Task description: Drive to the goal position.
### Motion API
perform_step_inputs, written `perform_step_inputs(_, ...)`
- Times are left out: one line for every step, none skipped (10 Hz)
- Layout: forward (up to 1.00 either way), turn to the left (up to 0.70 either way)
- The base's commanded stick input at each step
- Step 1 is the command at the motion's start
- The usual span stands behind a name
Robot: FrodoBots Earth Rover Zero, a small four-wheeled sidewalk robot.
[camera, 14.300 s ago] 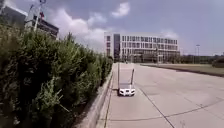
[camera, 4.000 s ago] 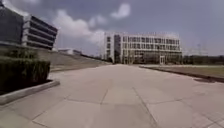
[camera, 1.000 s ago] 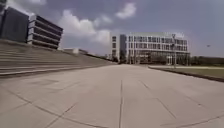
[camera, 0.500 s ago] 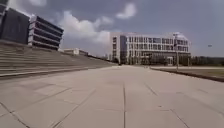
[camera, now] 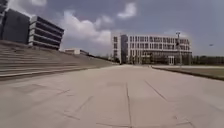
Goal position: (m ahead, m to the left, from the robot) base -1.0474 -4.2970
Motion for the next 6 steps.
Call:
perform_step_inputs(0.7,0.0)
perform_step_inputs(0.7,0.0)
perform_step_inputs(0.7,0.0)
perform_step_inputs(0.7,0.0)
perform_step_inputs(0.7,0.0)
perform_step_inputs(0.7,0.0)
